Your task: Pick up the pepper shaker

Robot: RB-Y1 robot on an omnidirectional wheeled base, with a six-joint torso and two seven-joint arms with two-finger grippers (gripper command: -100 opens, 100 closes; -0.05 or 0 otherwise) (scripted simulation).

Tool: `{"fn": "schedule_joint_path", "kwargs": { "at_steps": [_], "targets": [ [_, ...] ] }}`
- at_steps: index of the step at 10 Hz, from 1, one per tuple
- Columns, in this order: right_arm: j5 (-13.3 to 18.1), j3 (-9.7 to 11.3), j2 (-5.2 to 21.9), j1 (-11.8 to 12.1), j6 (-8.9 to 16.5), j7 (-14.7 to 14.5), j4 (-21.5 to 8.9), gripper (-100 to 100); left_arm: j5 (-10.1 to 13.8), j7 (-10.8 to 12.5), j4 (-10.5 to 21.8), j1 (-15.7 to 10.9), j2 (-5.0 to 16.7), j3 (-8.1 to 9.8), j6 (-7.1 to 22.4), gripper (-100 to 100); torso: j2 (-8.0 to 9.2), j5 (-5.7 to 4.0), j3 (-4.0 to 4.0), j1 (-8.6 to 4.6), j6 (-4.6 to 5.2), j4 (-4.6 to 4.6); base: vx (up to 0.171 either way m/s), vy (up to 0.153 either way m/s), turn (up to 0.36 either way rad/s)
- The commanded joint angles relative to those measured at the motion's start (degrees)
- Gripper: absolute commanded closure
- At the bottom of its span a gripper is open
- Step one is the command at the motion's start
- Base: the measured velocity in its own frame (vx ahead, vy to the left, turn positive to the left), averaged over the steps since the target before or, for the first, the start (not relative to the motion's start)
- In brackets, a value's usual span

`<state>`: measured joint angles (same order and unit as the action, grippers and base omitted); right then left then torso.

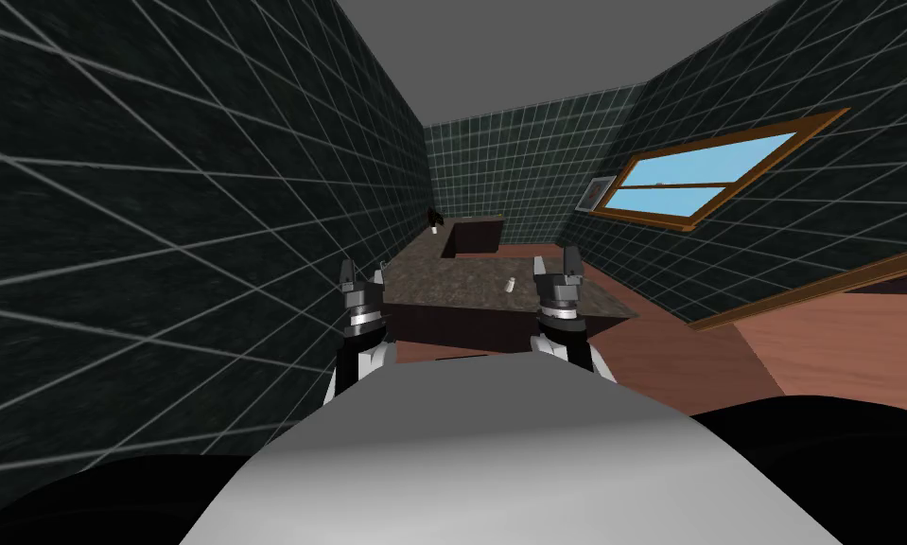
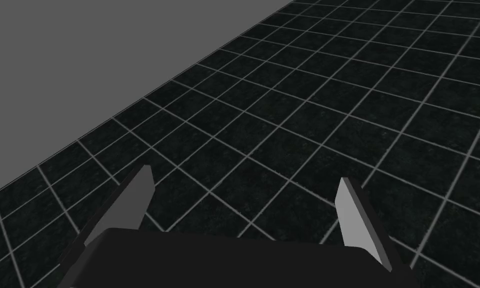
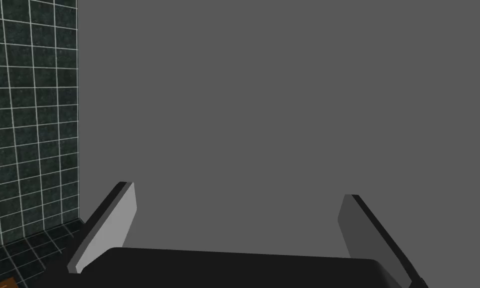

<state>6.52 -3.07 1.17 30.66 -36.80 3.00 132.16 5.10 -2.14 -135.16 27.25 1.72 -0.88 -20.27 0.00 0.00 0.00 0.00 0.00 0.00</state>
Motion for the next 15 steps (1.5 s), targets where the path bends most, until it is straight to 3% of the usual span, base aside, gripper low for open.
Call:
{"fn": "schedule_joint_path", "kwargs": {
  "at_steps": [1, 15],
  "targets": [
    [0.44, -0.17, 2.48, 0.42, 0.13, 0.1, -1.04, -100, 0.0, 0.0, 0.0, 0.0, 0.0, 0.0, 0.0, 0, 0.0, 0.0, 0.0, 0.0, 0.0, 0.0, -0.01, -0.015, 0.087],
    [6.41, -2.73, 24.46, 5.67, 1.98, 2.38, -13.73, -100, 0.0, 0.0, 0.0, 0.0, 0.01, 0.01, 0.0, 0, 0.2, -0.08, 0.13, -0.33, 0.03, 0.06, -0.065, -0.062, 0.148]
  ]
}}
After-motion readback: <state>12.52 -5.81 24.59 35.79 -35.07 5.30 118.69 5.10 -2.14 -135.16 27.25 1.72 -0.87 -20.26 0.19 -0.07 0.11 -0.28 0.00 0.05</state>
